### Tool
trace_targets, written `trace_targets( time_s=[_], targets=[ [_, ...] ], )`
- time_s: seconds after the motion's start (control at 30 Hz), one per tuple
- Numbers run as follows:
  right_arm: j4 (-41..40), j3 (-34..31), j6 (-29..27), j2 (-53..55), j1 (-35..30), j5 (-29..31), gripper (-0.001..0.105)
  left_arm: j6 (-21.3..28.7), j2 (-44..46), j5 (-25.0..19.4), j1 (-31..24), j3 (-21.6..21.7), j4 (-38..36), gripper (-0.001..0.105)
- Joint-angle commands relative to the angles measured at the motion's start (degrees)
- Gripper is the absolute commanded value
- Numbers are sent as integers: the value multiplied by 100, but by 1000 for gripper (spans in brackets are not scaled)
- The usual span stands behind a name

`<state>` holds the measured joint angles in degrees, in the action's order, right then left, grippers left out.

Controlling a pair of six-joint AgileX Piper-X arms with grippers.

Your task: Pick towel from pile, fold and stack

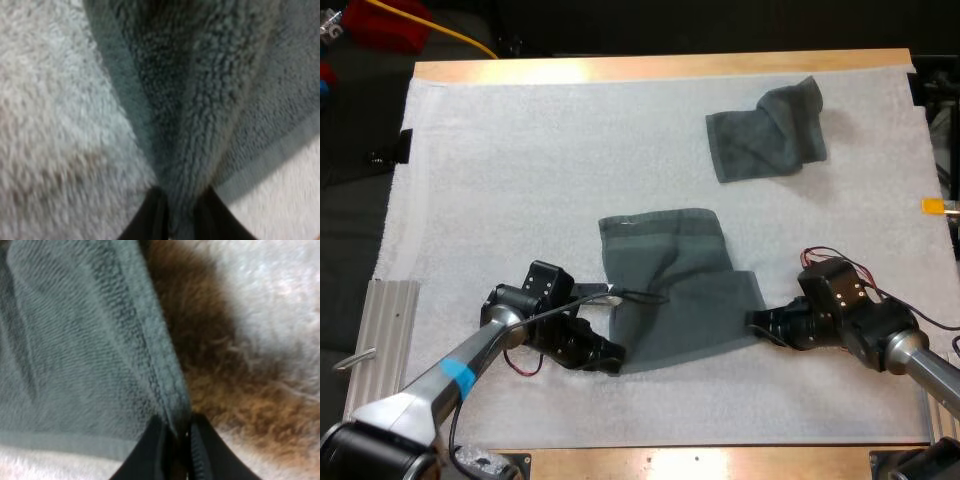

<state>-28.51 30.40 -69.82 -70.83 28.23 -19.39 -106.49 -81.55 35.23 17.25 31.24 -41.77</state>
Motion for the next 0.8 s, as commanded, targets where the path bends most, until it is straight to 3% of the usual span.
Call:
trace_targets(
  time_s=[0.0, 0.03, 0.17, 0.2, 0.33, 0.4, 0.43, 0.53, 0.63, 0.77],
  targets=[
    [-45, 61, -106, 63, 3, -112, 2, 59, 168, -82, 36, -25, -128, 9],
    [-58, 271, -104, 290, 15, -140, 0, 179, 824, -109, 36, 173, -535, 9],
    [-299, 702, -104, 604, 176, -46, 0, 335, 1314, -396, 36, 821, -1231, 9],
    [-522, 958, -104, 733, 374, 163, 0, 439, 1445, -502, 36, 1219, -1578, 9],
    [-876, 1489, -104, 869, 782, 681, 0, 758, 1506, -1165, 36, 2034, -2355, 9],
    [-1152, 1865, -104, 887, 997, 1051, 0, 902, 1505, -1266, 36, 2339, -2668, 9],
    [-1434, 2194, -105, 887, 1173, 1343, 0, 953, 1544, -1274, 43, 2725, -3017, 9],
    [-1790, 2615, -172, 887, 1436, 1648, 0, 951, 1646, -1346, 246, 3031, -3333, 9],
    [-2295, 3040, -243, 887, 1727, 2000, 0, 904, 1767, -1998, 679, 3283, -3713, 9],
    [-2763, 3299, -356, 938, 2082, 2224, 0, 770, 2083, -2184, 1216, 3374, -3921, 9]
  ],
)
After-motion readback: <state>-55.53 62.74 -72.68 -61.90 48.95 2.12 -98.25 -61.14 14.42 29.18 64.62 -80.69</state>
